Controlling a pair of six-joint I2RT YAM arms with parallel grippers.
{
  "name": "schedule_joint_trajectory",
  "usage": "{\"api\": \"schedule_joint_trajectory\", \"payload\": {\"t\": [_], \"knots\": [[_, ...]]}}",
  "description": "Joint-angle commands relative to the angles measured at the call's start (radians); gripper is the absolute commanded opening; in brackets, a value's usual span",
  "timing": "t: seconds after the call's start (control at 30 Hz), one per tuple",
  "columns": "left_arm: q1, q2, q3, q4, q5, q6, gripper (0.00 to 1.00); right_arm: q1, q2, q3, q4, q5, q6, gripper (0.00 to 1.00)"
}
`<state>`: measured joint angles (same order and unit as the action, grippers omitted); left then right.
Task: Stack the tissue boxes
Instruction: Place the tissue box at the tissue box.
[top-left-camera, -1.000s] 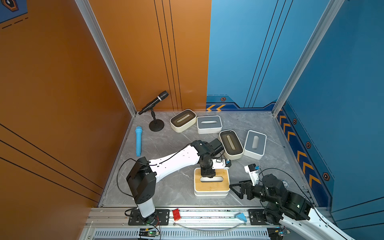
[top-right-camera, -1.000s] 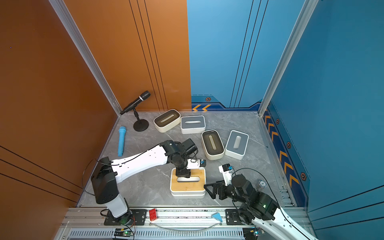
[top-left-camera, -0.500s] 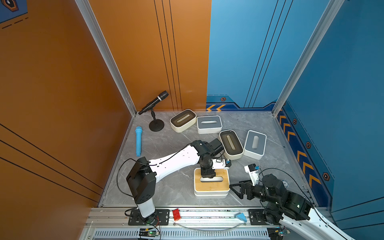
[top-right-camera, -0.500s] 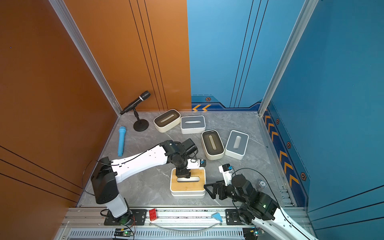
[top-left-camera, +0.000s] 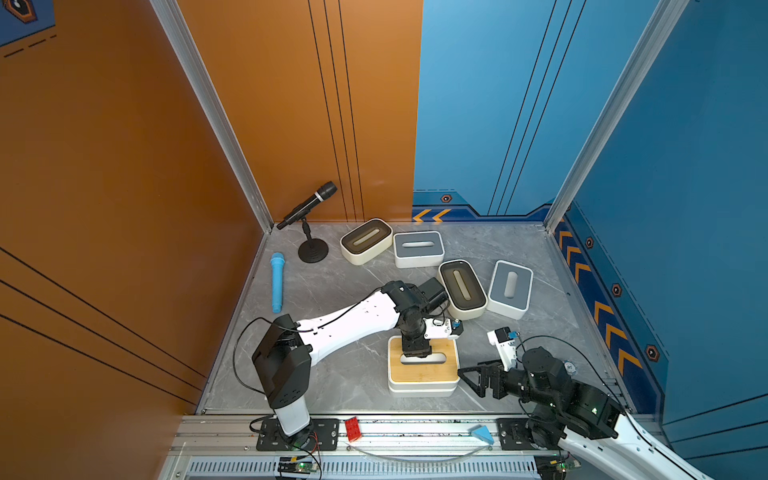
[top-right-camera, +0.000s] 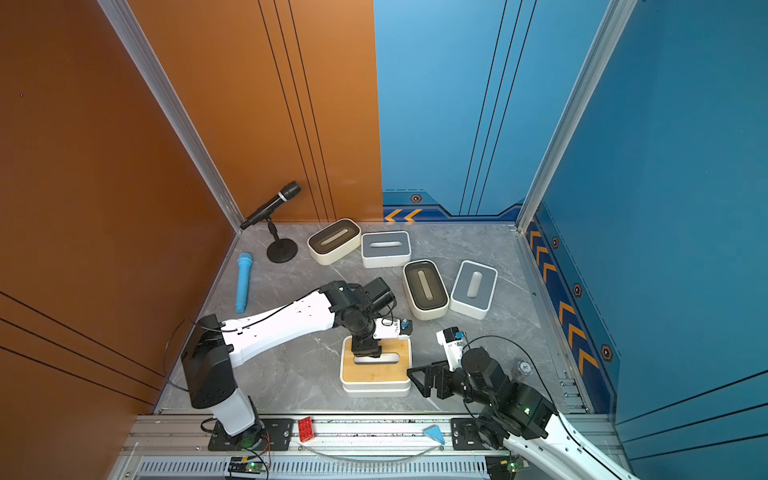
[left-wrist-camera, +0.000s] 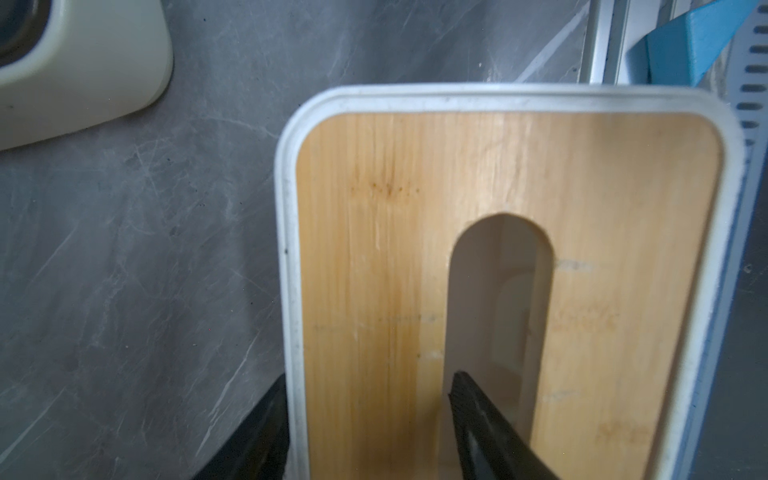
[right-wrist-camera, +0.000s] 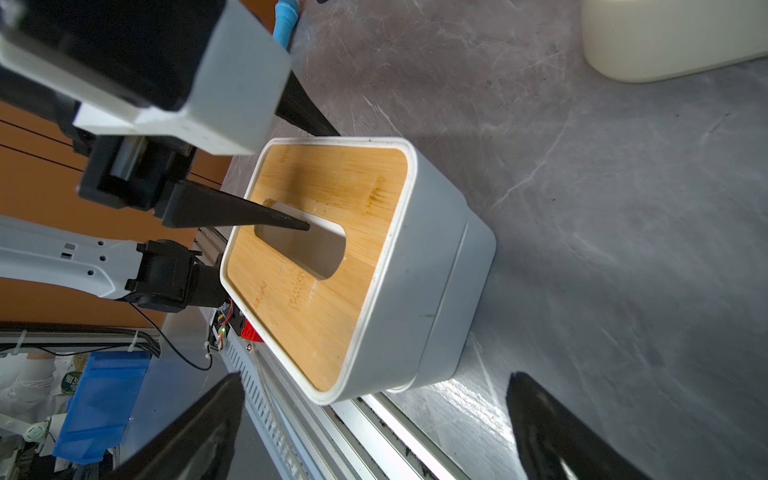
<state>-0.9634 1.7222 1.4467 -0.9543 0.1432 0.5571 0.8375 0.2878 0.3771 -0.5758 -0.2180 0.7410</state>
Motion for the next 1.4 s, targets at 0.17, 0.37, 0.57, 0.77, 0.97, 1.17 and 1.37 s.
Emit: {"api": "schedule_joint_trajectory", "payload": {"t": [0.17,0.37,0.57,0.77,0.97,1.17,1.37], "knots": [[-0.013,-0.042,-0.005,-0.018,0.031,0.002,0.63,-0.007,0.025,0.017,0.014,-0.009,-0.001,1.0],[-0.013,-0.057,-0.004,-0.019,0.036,0.0,0.64,-0.011,0.045,0.039,-0.001,0.007,-0.01,1.0],[-0.014,-0.072,-0.005,-0.019,0.045,-0.005,0.67,-0.019,0.059,0.056,-0.004,0.006,-0.023,1.0],[-0.013,-0.096,-0.003,-0.02,0.054,-0.009,0.69,-0.039,0.082,0.08,-0.01,-0.011,-0.041,1.0],[-0.014,-0.125,-0.002,-0.019,0.065,-0.013,0.69,-0.068,0.122,0.116,-0.024,-0.034,-0.065,1.0],[0.007,-0.194,-0.001,0.01,0.099,-0.034,0.7,-0.129,0.188,0.204,-0.09,0.008,-0.093,1.0],[0.076,-0.268,-0.024,0.101,0.156,-0.09,0.79,-0.37,0.352,0.328,-0.19,-0.016,-0.17,1.0]]}}
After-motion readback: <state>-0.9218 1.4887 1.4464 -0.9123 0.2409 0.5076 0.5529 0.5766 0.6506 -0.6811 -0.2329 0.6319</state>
